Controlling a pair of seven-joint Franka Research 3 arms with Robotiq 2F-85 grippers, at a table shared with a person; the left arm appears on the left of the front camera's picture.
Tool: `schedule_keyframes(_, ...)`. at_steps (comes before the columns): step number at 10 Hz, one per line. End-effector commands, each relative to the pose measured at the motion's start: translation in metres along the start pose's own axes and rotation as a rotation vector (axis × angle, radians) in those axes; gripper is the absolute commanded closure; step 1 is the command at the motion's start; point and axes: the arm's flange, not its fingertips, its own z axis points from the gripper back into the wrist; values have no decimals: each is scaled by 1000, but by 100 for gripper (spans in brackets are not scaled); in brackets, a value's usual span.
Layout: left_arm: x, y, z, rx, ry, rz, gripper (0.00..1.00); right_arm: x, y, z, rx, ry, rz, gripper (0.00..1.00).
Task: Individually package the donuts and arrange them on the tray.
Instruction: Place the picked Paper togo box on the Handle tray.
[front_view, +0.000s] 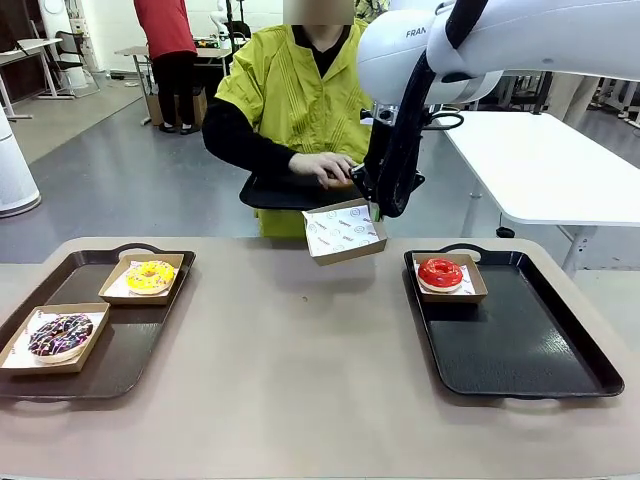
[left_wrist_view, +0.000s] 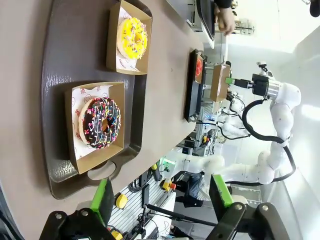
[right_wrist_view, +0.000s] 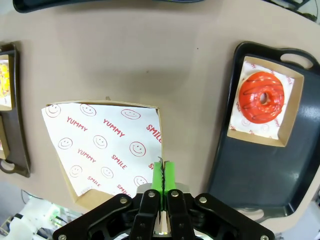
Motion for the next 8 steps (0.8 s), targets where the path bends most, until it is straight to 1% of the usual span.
schedule_keyframes(1,-2,-1,1,1,-7,7,0,-2,-2,2,-2,-2,-2,100)
schedule_keyframes(8,-2,-1,1,1,-7,7,0,-2,-2,2,-2,-2,-2,100)
